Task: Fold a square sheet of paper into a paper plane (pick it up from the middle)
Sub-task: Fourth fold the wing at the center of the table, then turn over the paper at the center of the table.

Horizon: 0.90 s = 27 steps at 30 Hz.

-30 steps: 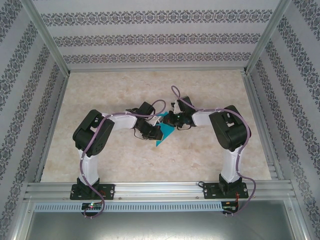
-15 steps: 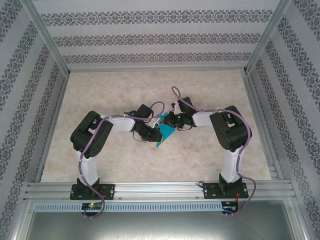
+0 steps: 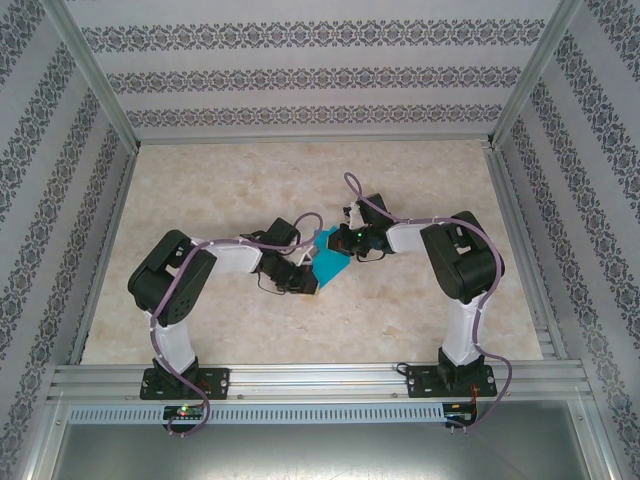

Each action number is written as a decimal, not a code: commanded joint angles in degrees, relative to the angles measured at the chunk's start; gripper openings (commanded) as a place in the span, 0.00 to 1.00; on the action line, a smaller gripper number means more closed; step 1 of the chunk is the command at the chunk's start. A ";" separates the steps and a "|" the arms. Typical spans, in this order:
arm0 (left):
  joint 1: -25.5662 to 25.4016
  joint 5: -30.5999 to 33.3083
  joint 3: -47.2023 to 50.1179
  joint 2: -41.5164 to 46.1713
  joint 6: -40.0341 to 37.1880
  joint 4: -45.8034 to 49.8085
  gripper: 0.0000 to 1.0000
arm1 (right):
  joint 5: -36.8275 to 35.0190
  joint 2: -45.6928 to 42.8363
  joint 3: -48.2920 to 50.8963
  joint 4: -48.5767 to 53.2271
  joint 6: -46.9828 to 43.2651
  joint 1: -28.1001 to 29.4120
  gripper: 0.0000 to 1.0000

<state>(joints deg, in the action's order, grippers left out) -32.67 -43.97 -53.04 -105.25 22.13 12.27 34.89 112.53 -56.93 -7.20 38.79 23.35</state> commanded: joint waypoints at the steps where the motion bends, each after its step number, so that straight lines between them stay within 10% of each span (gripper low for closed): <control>1: -1.44 -0.16 2.17 1.58 -0.35 6.49 0.10 | -4.33 2.37 1.46 6.02 -2.05 -0.87 0.00; 27: 1.45 8.51 -9.78 3.00 1.25 5.45 0.37 | -3.17 -13.04 5.20 6.16 0.46 -0.78 0.30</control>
<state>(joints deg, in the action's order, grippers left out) -32.08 -36.47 -61.45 -100.05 22.57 19.70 33.21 100.05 -53.47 -2.96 39.90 23.35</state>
